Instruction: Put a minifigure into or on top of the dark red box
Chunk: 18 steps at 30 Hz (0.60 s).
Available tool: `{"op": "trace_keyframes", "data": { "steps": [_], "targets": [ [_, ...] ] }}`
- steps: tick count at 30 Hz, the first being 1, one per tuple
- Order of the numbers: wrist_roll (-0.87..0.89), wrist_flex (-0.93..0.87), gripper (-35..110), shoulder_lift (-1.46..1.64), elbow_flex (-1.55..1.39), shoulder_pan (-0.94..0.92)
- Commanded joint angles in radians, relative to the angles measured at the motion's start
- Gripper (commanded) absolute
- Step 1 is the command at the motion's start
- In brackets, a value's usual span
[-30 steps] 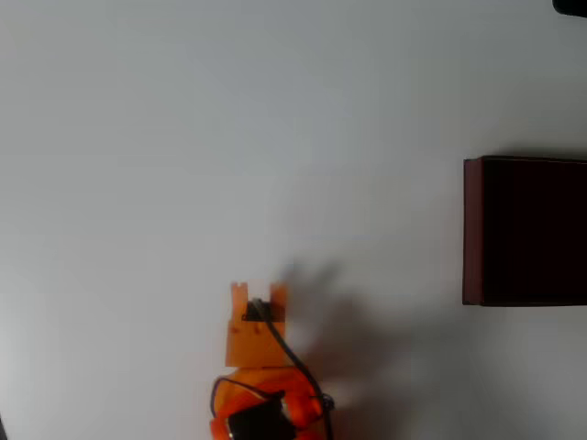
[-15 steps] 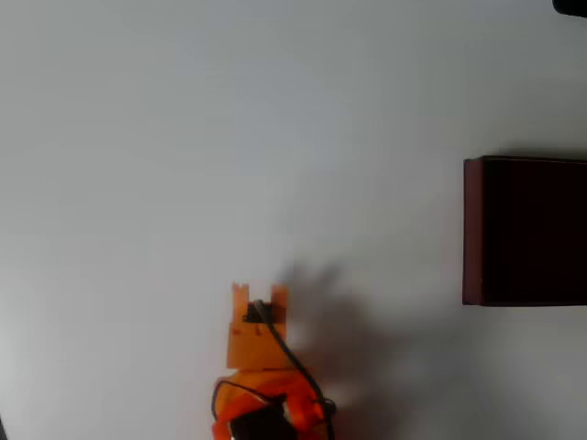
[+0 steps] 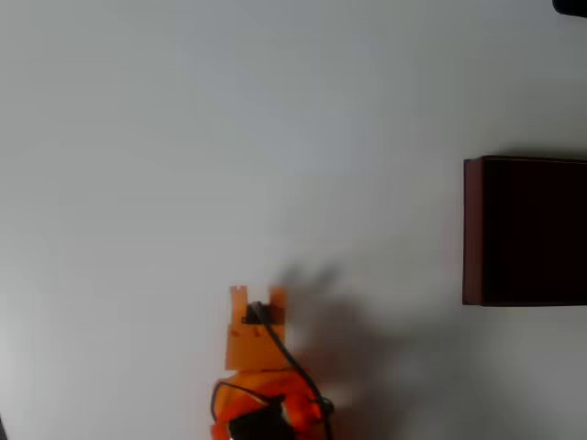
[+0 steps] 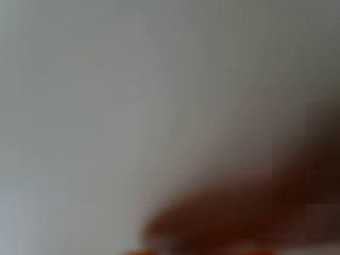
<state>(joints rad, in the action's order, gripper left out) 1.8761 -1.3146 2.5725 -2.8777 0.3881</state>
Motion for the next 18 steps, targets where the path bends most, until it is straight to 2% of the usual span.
{"op": "trace_keyframes", "data": {
  "steps": [1, 18],
  "targets": [
    [0.028, -0.020, 19, 0.017, 0.006, 0.032],
    [0.038, -0.075, 19, -0.078, 0.055, 0.075]
  ]
}}
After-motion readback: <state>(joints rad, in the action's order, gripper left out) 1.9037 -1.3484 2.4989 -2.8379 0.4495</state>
